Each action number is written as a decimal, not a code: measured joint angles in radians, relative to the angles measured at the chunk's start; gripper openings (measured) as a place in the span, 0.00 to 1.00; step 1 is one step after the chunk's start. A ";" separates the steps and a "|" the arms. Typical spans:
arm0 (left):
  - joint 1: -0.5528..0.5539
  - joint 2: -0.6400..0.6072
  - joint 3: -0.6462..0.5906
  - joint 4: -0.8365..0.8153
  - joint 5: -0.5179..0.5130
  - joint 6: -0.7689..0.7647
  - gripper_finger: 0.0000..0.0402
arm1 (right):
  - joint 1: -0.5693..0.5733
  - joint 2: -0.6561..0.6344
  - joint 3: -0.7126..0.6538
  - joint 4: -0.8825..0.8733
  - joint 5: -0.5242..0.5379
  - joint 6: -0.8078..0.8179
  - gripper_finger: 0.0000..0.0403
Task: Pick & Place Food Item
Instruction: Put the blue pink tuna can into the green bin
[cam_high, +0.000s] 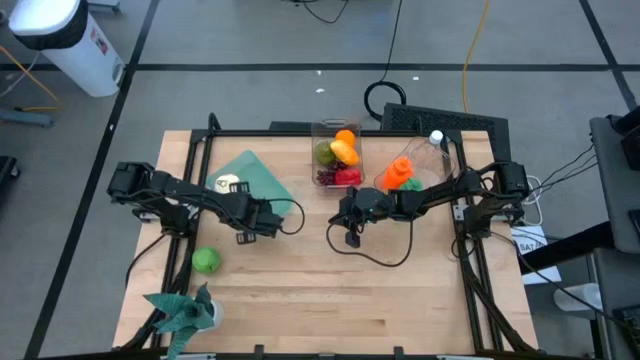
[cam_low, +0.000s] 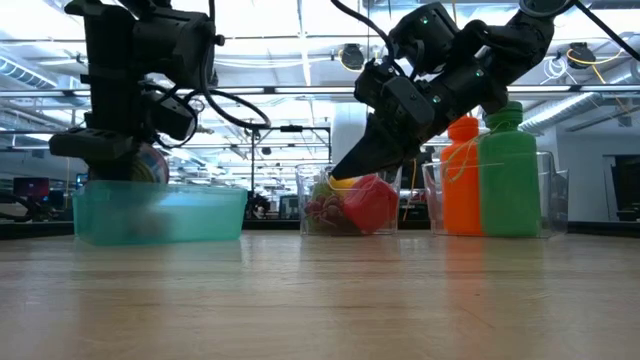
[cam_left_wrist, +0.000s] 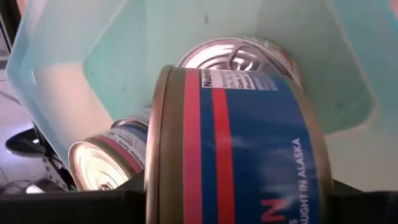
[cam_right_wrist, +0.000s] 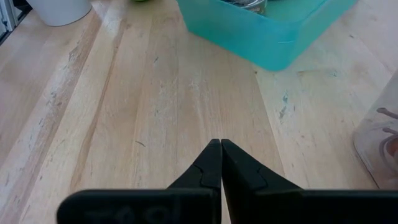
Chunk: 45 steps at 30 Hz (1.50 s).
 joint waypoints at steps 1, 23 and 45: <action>0.000 0.000 0.000 -0.002 -0.001 -0.001 0.43 | 0.000 0.000 0.000 -0.001 0.000 0.000 0.00; 0.048 -0.001 0.001 -0.033 -0.231 -0.149 0.48 | 0.000 0.000 0.000 0.003 0.000 0.022 0.00; 0.068 0.046 0.001 0.119 -0.149 -0.026 0.51 | 0.020 0.000 0.000 0.003 0.000 0.035 0.00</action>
